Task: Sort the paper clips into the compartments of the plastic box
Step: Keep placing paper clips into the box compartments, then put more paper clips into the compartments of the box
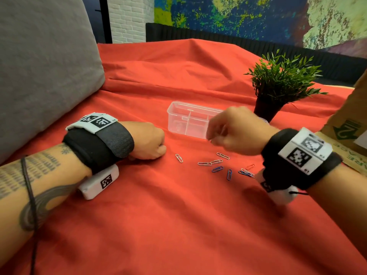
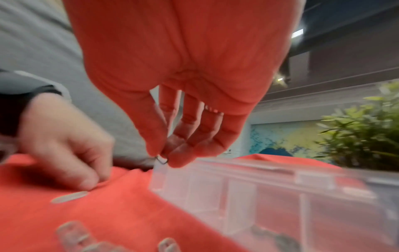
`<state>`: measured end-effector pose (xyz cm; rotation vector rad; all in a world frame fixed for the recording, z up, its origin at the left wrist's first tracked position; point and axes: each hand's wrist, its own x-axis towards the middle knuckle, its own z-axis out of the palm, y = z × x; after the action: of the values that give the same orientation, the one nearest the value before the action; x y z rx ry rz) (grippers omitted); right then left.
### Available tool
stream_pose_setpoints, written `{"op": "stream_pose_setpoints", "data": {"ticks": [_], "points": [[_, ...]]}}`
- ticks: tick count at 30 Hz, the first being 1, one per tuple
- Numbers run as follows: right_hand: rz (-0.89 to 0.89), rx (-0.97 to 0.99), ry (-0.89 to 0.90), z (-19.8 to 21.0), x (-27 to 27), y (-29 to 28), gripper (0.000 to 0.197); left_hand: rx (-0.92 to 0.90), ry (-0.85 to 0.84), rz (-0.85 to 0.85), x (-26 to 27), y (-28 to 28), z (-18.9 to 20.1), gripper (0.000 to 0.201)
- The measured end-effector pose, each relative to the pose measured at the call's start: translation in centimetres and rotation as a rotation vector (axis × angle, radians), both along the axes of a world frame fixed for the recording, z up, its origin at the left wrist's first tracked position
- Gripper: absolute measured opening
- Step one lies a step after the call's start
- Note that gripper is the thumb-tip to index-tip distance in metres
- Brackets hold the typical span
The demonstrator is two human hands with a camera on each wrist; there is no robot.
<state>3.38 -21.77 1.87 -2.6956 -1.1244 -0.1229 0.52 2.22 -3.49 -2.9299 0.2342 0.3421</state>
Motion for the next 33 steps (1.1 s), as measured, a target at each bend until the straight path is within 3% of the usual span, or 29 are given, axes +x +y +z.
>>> {"op": "stream_pose_setpoints", "data": {"ticks": [5,15,22,29,33], "points": [[-0.218,0.230,-0.160,2.0,4.6,-2.3,0.014,-0.007,-0.005,-0.001,0.0,0.0,0.0,0.046],[-0.333,0.067,-0.124,0.5,7.4,-2.7,0.020,-0.002,0.002,-0.001,-0.1,-0.1,0.2,0.047],[-0.132,0.216,-0.162,2.4,3.2,-1.2,0.019,0.006,-0.011,-0.001,-0.3,-0.4,0.4,0.046],[0.137,-0.142,0.030,0.8,-1.6,3.0,0.015,-0.011,0.005,0.007,-0.4,-0.5,0.7,0.046],[0.201,-0.239,0.025,-1.3,-2.4,5.0,0.020,-0.010,-0.022,-0.008,-0.4,-0.6,0.6,0.045]]}}
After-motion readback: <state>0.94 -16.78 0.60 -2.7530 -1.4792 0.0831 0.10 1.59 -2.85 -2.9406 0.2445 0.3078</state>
